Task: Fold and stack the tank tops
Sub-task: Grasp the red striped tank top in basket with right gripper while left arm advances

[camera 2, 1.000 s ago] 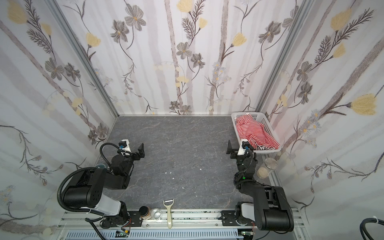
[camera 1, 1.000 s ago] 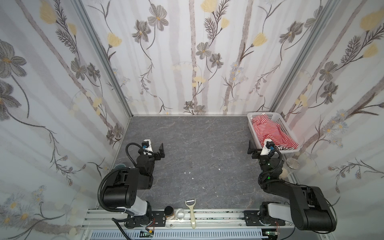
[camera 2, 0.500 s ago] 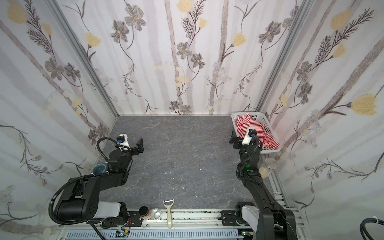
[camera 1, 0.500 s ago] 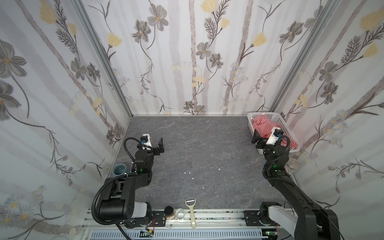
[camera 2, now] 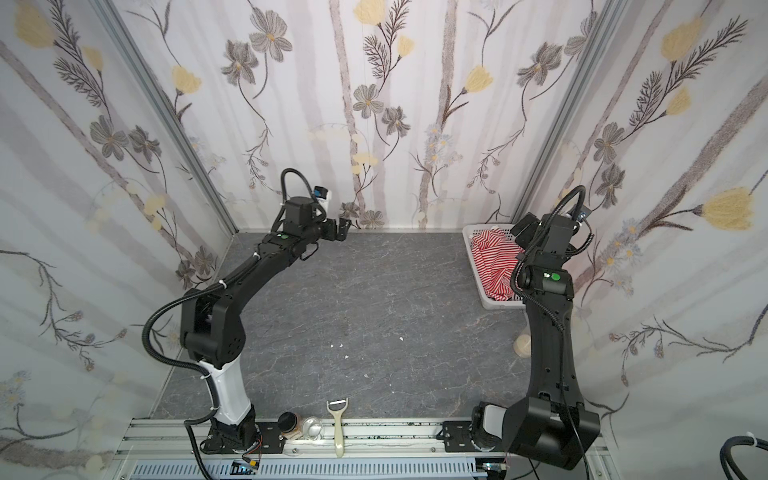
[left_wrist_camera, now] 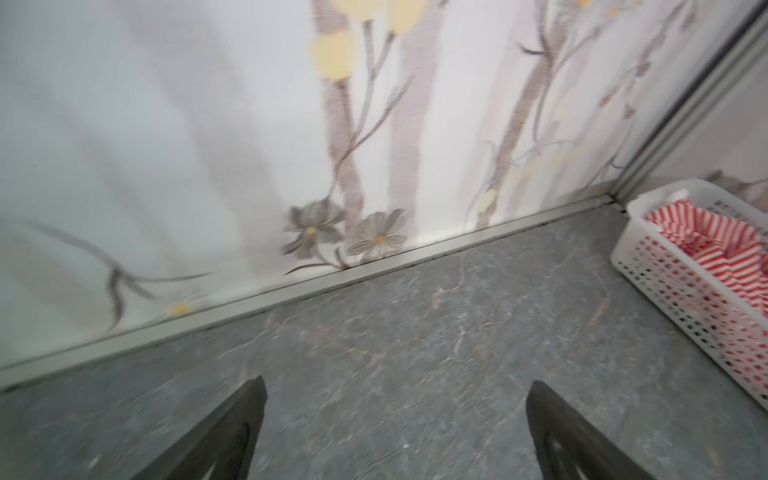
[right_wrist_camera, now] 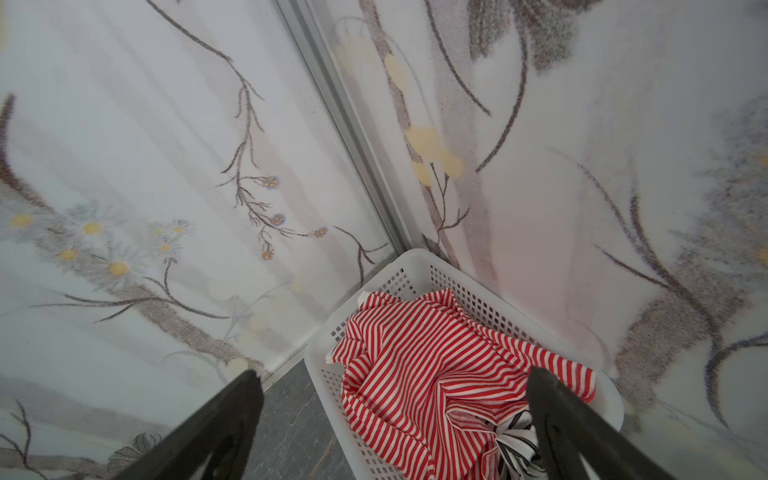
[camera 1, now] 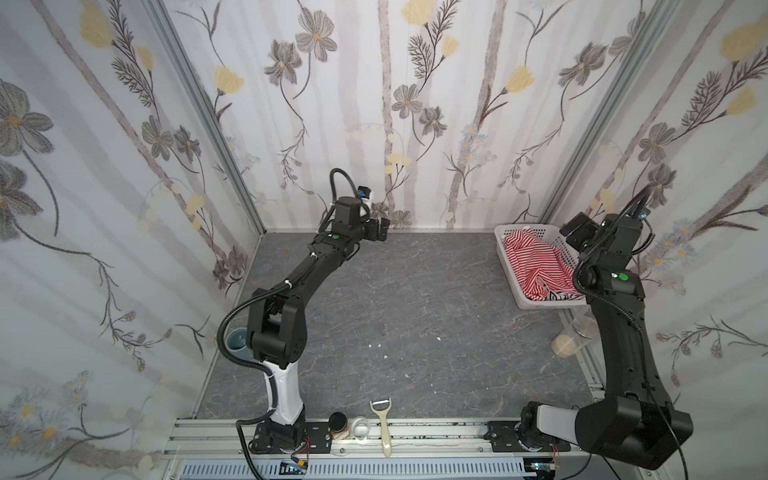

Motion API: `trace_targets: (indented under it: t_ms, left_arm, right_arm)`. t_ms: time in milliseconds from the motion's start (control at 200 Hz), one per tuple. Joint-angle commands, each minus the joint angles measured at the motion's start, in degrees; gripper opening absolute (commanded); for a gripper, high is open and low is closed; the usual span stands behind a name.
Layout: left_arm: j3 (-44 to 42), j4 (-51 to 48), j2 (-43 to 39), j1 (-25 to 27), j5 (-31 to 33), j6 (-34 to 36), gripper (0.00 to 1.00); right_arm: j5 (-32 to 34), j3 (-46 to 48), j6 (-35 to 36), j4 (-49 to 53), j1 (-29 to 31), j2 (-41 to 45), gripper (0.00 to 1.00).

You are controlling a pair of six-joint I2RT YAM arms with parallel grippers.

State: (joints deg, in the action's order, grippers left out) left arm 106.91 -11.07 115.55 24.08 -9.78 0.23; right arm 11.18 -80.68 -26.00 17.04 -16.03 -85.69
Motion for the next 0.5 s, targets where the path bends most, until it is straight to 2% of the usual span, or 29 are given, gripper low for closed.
trace_targets:
  t_ms: [0,75,185,315,495]
  left_arm:
    - [12.47,-19.99,6.75,5.97,-2.6,3.22,1.0]
    - [16.94,-21.41,9.85,9.94,-1.95,5.08,1.0]
    - [17.51,-21.62,11.85,14.01,-1.42,6.08,1.0]
    - [13.39,-21.56,11.75,16.88,-1.7,6.99,1.0]
    - [6.14,-21.3,10.13,18.28,-3.0,7.3,1.0]
  right_arm:
    - [-8.49,-5.91,-1.64,11.48,-2.87,-7.4,0.99]
    - [-11.09,-8.33,-1.6,12.36,-4.36,-12.34,0.96]
    - [-17.23,-9.72,-2.27,12.5,-6.46,-18.36,0.94]
    - [-23.81,-10.22,-2.44,13.33,-7.31,-24.67,0.88]
    - [-24.38,-5.41,-2.58,10.29,-6.28,-27.27,0.89]
